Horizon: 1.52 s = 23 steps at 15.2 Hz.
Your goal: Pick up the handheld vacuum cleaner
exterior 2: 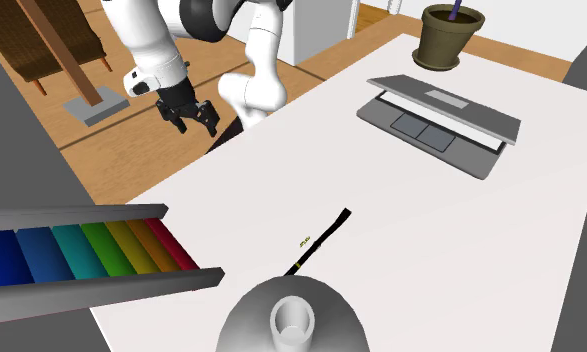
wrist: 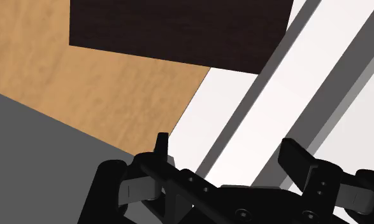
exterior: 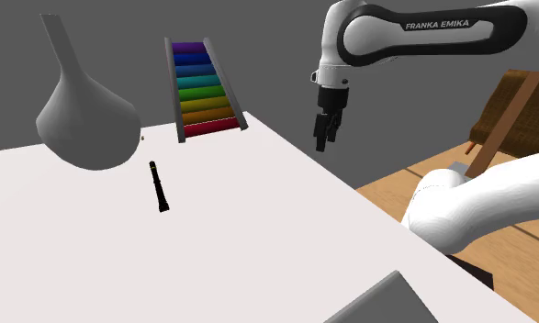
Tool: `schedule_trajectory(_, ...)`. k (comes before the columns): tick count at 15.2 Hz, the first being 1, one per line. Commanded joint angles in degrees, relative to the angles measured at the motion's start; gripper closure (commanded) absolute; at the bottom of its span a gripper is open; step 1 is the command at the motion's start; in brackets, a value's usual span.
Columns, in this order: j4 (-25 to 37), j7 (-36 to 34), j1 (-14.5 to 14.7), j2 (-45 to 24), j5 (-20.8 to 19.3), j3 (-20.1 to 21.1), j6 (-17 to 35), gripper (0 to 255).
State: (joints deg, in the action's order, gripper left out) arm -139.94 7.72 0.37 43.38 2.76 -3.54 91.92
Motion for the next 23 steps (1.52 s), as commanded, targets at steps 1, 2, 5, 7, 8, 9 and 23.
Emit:
schedule_trajectory(1,0.0,0.0,0.0,0.0,0.0,0.0,0.0,0)
schedule_trajectory(2,0.5,-2.1,0.4,-0.4,1.0,1.4,0.1,0)
schedule_trajectory(5,2.4,-8.3,1.3,-2.1,3.9,5.6,0.5,0)
schedule_trajectory(7,4.1,-12.4,1.9,-3.8,5.6,8.3,0.9,0)
schedule_trajectory(8,5.0,-14.5,2.1,-4.7,6.4,9.6,1.1,0)
schedule_trajectory(9,6.1,-16.5,2.3,-5.8,7.1,10.9,1.3,0)
schedule_trajectory(23,29.1,-45.9,2.5,-27.9,8.4,27.9,3.6,0)
